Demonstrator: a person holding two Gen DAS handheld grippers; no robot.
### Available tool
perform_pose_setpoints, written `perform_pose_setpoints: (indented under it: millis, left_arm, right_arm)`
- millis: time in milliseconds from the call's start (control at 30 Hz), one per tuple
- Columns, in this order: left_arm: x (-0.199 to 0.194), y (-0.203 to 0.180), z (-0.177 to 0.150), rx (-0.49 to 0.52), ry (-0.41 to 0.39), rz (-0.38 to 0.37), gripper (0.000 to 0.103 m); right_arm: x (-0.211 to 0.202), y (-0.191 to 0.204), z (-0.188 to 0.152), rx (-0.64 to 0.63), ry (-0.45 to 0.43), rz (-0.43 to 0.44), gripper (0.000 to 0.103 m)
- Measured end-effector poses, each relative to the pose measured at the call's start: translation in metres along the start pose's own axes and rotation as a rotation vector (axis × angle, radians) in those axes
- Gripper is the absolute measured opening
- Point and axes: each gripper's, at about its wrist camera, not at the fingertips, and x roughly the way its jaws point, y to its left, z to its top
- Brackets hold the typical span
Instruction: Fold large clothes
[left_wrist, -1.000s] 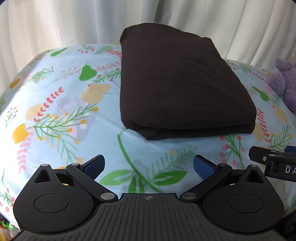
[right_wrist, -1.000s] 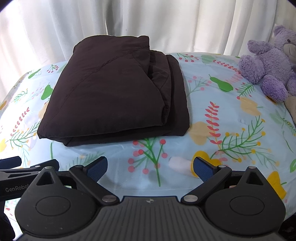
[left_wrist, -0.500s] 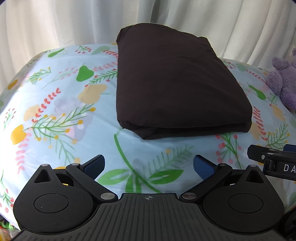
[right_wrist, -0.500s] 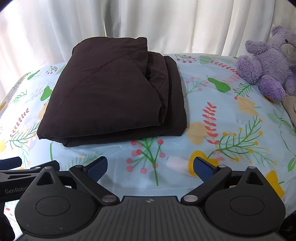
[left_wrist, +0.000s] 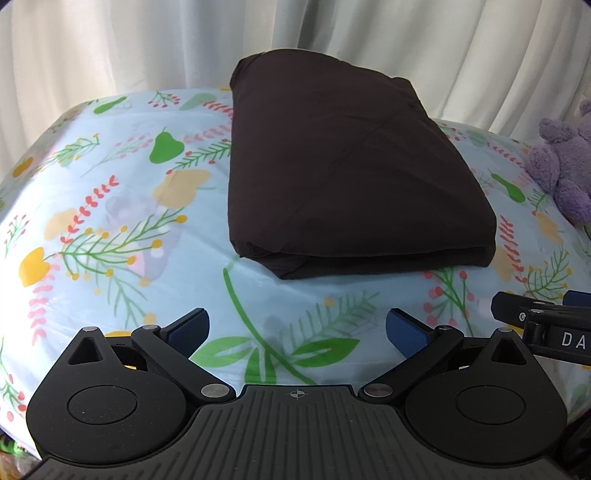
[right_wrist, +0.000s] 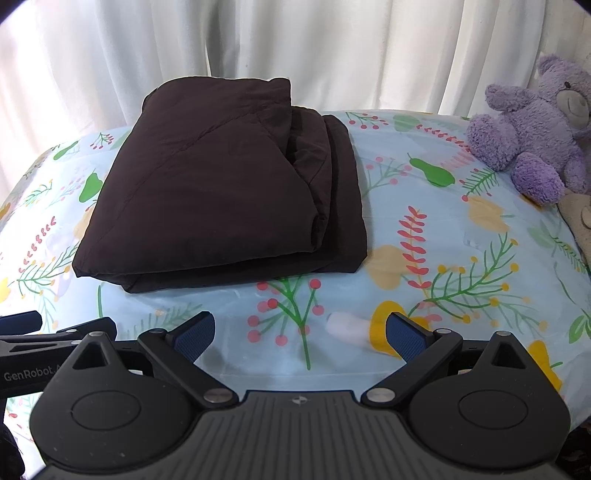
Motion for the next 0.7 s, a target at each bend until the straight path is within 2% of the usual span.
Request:
perform_pose_setpoints:
  millis: [700]
  left_arm:
    - [0.0059,-0.0055,0.0045,0.005,0.004,-0.007,0.103]
  right_arm:
    - [0.0073,-0.0014,0.006,0.008,-0.007,0.002,0.099]
